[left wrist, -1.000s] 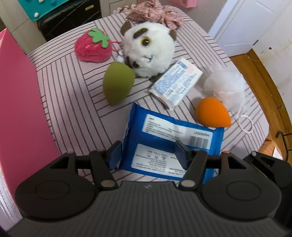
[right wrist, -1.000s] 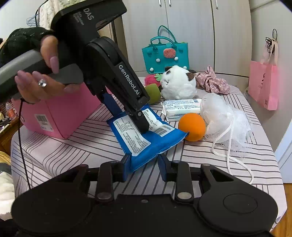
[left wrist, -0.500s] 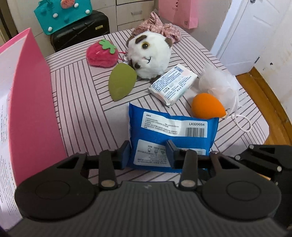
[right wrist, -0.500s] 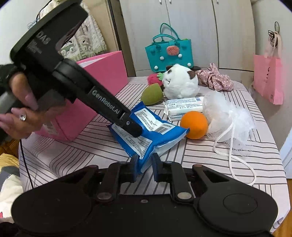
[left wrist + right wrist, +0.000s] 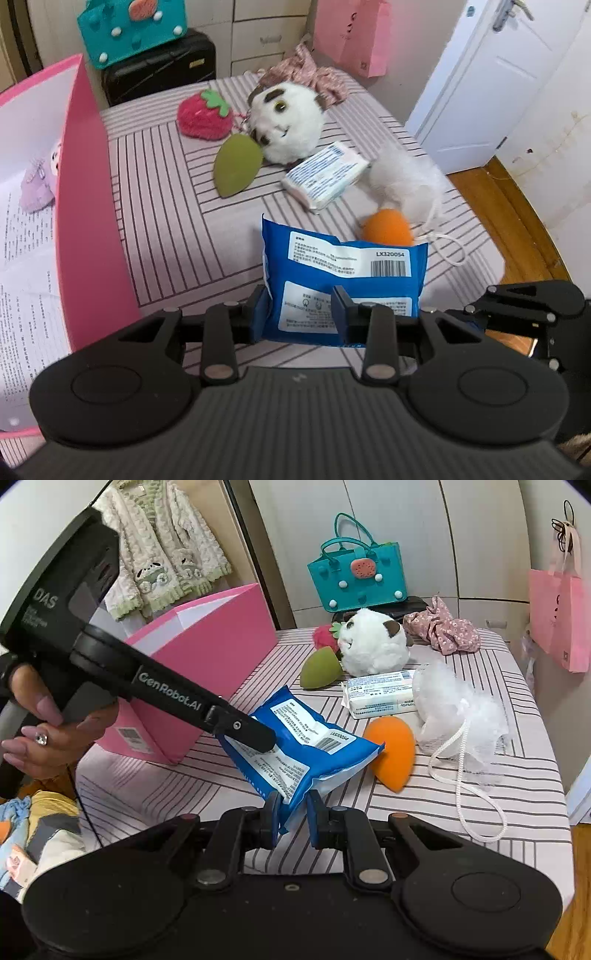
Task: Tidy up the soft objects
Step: 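Lift the blue wipe pack with the left gripper and carry it over the box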
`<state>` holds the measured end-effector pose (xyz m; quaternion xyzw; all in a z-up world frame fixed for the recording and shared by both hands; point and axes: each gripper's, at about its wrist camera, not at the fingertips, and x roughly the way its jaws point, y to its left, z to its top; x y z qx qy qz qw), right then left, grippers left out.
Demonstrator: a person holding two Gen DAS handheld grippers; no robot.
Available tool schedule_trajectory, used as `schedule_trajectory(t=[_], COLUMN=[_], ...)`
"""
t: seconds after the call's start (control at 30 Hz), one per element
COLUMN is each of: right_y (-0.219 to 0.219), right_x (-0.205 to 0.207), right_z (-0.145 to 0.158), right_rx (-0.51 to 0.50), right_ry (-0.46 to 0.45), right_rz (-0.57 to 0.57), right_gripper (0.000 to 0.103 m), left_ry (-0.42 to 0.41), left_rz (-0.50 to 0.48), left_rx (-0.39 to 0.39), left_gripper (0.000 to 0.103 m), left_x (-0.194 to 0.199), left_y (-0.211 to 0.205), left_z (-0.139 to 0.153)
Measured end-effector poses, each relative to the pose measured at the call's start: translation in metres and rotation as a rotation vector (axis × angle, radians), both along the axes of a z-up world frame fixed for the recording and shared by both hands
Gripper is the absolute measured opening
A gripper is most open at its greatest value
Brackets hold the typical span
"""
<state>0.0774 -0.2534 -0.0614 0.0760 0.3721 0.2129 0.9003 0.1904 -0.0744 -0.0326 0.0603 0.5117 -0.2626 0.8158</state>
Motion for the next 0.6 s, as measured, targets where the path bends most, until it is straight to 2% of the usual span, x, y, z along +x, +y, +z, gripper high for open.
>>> schedule_trajectory(t=[0.17, 0.3, 0.47, 0.6], right_y=[-0.005, -0.006, -0.006, 0.001], right_x=[-0.008, -0.014, -0.016, -0.017], right_z=[0.013, 0.024, 0.037, 0.047], right_rx=[0.012, 0.023, 0.039, 0.04], right_ry=[0.011, 0.019, 0.017, 0.017], right_rz=[0.016, 0.037, 0.058, 0.091], right_gripper=[0.019, 0.019, 0.019, 0.019], left_ry=[-0.041, -0.035, -0.019, -0.043], left_rz=[-0.027, -0.028, -0.006, 0.006], left_rx=[-0.008, -0.012, -0.055, -0.083], left_gripper=[0.035, 0.035, 0.035, 0.035], left_x=[-0.017, -0.027, -0.036, -0.046], left_y=[-0.001, 0.003, 0.014, 0.026], left_z=[0.015, 0.024, 0.037, 0.051])
